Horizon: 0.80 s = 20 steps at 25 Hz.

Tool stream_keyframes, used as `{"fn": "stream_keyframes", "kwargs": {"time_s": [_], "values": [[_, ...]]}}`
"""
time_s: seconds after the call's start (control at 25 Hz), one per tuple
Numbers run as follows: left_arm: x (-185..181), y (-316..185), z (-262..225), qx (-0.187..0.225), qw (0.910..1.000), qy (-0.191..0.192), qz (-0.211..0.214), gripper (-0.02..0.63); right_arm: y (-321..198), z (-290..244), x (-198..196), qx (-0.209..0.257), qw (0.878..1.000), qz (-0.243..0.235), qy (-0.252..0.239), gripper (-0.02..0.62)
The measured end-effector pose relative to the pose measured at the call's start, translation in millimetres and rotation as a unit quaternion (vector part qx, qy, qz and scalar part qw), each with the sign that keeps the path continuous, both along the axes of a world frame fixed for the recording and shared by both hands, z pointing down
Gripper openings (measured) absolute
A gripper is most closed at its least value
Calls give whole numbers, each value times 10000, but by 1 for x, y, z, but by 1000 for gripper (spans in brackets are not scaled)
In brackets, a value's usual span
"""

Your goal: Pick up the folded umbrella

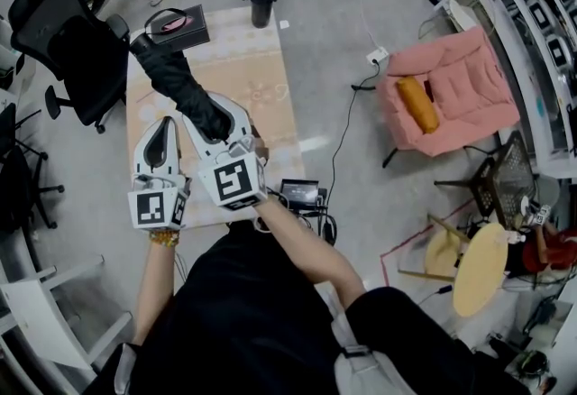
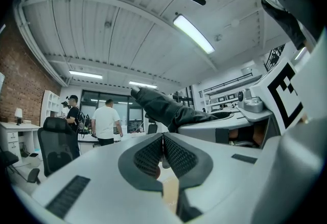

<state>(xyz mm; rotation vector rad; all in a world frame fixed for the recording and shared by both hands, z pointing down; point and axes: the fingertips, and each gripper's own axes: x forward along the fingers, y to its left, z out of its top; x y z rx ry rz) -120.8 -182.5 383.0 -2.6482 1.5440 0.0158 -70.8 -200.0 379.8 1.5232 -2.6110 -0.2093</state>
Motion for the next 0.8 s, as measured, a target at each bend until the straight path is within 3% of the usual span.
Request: {"fn": "stream_keyframes", "kwargs": {"time_s": [0.8], "values": [[4, 16, 19, -213, 9996, -140, 123, 14, 22, 34, 2, -540, 9982, -249, 94, 175]]}}
